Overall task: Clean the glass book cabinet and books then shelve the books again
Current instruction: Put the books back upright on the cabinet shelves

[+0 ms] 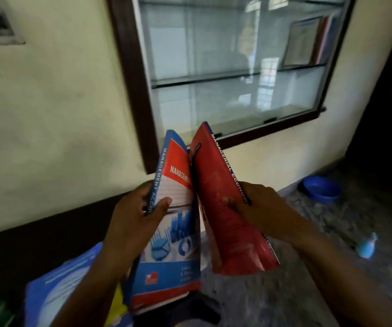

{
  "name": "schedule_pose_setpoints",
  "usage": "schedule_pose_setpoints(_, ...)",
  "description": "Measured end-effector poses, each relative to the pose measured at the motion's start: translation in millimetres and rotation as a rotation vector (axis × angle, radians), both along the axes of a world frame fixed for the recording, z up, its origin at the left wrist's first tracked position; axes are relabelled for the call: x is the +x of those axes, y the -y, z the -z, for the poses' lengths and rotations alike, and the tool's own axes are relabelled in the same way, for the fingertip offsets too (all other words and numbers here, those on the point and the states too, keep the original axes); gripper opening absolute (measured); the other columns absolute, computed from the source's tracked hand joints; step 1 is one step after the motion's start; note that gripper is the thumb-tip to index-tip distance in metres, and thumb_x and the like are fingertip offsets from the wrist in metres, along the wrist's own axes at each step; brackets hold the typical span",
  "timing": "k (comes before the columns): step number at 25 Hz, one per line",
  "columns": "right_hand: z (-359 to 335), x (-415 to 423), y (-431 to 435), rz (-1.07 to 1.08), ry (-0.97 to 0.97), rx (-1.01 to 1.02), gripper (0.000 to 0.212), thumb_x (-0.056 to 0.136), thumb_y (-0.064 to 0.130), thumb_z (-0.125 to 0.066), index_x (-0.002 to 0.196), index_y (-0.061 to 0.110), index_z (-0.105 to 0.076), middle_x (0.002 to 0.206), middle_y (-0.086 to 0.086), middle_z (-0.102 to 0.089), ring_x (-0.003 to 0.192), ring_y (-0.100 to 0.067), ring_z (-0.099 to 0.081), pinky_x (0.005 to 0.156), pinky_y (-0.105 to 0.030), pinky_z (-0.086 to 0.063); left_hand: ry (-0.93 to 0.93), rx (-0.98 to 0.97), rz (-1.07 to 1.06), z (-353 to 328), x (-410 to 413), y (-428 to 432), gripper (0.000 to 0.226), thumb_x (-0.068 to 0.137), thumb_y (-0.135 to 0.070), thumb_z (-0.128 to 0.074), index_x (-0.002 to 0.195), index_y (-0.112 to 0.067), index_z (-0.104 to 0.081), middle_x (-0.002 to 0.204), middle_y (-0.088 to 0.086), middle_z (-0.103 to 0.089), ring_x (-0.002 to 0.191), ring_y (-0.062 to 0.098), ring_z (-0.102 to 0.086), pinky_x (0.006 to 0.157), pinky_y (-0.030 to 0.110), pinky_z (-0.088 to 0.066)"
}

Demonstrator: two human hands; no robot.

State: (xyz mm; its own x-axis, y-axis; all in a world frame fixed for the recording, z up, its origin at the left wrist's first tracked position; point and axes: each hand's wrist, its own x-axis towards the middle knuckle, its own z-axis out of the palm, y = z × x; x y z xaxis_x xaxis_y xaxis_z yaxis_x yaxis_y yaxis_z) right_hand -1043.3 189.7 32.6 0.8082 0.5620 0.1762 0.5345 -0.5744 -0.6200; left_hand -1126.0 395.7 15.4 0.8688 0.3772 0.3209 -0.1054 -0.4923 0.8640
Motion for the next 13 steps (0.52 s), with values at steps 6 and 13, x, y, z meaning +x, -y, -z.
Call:
schedule_pose_setpoints(6, 7, 103, 142, 0.269, 0.101, -0.036, 0.032, 0.094, 0.034, -0.050, 0.116, 0.013, -0.059, 0.108, -0.008, -0.067, 0.095, -0.021, -0.061, 0.074, -0.023, -0.039, 0.046, 0.079, 0.029, 13, 137, 132, 0.022, 0.094, -0.023, -0.052, 0.113, -0.015, -0.056, 0.084, -0.006, -0.065, 0.057, -0.002, -0.060, 0.050, 0.008, -0.045)
schedule_pose_setpoints(13, 4, 276, 268, 0.457, 0.260, -0.049, 0.040, 0.091, 0.037, -0.050, 0.127, 0.020, -0.054, 0.108, -0.008, -0.068, 0.094, -0.024, -0.064, 0.068, -0.019, -0.037, 0.142, 0.155, 0.033, 31, 321, 217, 0.041, 0.093, -0.019, -0.049, 0.132, -0.007, -0.048, 0.112, 0.017, -0.065, 0.079, 0.020, -0.061, 0.062, 0.015, -0.042)
